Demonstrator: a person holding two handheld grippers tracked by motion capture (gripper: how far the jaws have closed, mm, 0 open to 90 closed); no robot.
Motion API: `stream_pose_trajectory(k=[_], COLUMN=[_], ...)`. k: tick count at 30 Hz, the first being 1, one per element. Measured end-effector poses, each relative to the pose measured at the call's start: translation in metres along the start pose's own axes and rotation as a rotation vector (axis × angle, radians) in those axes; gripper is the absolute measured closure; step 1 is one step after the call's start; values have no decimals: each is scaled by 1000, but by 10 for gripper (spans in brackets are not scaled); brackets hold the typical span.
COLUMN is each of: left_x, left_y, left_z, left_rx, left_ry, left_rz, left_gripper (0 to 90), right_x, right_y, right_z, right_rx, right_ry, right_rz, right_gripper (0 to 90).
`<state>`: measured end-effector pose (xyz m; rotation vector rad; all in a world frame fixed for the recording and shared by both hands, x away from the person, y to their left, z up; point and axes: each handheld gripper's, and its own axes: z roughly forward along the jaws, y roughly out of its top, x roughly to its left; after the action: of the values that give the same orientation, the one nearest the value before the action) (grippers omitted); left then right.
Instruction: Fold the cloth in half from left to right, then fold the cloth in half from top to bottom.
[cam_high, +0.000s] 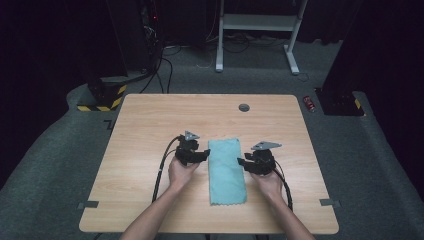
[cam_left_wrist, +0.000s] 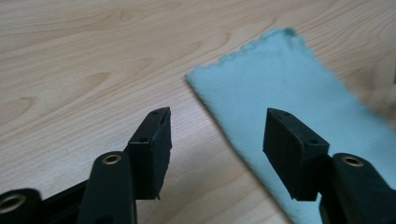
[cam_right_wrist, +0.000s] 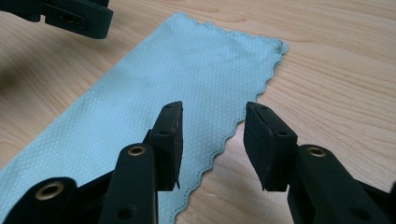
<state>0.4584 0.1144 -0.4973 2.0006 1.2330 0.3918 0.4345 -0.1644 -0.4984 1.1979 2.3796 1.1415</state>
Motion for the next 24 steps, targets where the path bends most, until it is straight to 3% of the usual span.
stream_pose_trajectory(k=[5, 8, 10, 14, 18, 20, 24], left_x=[3, 1, 1, 7, 7, 6, 7], left_y=[4, 2, 3, 4, 10, 12, 19], left_z=[5, 8, 8, 10, 15, 16, 23], left_rx=[-21, 9, -1, -22, 16, 3, 27], left_ry=[3, 5, 6, 1, 8, 5, 5], left_rz=[-31, -26, -15, -33, -12, -20, -30], left_gripper=[419, 414, 416, 444, 446, 450, 443], right_x=[-1, -3, -4, -12, -15, -16, -17], right_y=[3, 4, 4, 5, 11, 14, 20], right_z=[-1, -7, -8, -4, 5, 5, 7], right_rx=[2, -17, -24, -24, -3, -17, -8], right_ry=[-18, -23, -24, -16, -33, -38, -54], right_rz=[-9, 4, 6, 38, 37, 37, 39], right_gripper=[578, 579, 582, 609, 612, 616, 618])
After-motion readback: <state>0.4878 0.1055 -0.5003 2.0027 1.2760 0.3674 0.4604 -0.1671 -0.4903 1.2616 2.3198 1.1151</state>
